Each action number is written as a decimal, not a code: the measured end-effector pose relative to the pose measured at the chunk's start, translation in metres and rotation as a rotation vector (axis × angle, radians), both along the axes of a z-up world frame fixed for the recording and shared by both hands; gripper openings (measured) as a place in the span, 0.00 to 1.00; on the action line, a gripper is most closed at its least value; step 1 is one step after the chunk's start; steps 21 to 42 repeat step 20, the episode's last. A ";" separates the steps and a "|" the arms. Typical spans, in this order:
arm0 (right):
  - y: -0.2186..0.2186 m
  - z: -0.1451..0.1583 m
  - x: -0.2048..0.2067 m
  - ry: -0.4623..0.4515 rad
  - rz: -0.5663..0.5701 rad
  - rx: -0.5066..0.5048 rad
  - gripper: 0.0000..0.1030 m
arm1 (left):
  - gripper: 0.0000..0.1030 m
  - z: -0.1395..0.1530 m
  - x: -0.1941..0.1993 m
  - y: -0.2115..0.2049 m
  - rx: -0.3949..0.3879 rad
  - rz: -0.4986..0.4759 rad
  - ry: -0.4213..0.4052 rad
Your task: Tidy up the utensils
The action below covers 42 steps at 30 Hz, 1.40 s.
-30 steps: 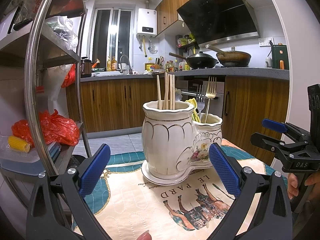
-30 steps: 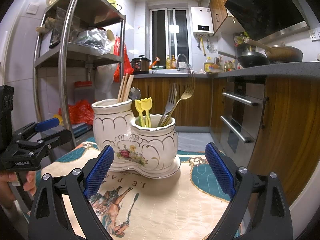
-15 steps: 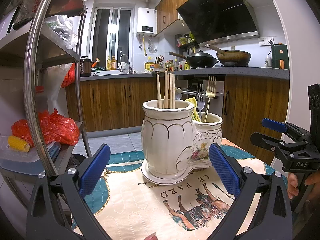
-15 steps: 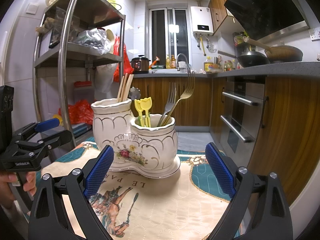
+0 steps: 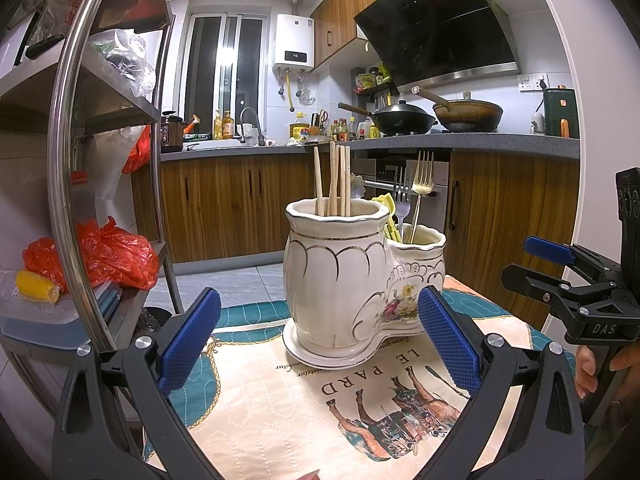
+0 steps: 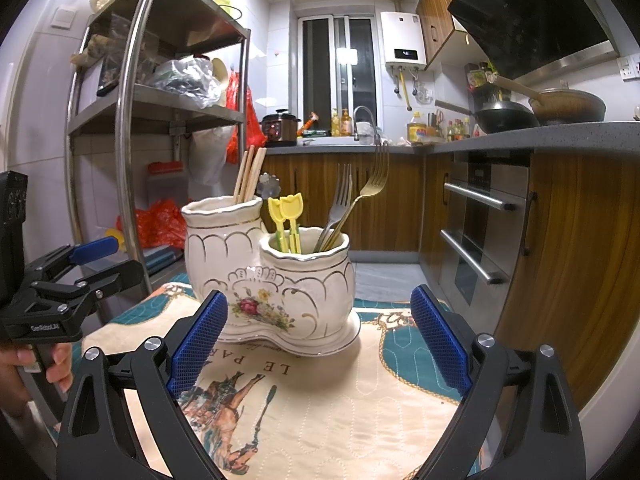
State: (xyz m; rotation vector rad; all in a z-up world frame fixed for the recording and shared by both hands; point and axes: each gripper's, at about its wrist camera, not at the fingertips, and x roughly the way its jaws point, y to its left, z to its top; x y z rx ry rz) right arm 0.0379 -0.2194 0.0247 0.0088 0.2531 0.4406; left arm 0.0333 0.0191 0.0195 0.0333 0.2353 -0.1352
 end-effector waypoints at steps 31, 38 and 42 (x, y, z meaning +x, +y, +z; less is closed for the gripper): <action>0.000 0.000 0.001 0.001 0.001 0.000 0.90 | 0.95 -0.006 -0.001 -0.001 0.000 0.001 0.010; 0.000 0.000 0.001 0.001 0.001 0.000 0.90 | 0.95 -0.006 -0.001 -0.001 0.000 0.001 0.010; 0.000 0.000 0.001 0.001 0.001 0.000 0.90 | 0.95 -0.006 -0.001 -0.001 0.000 0.001 0.010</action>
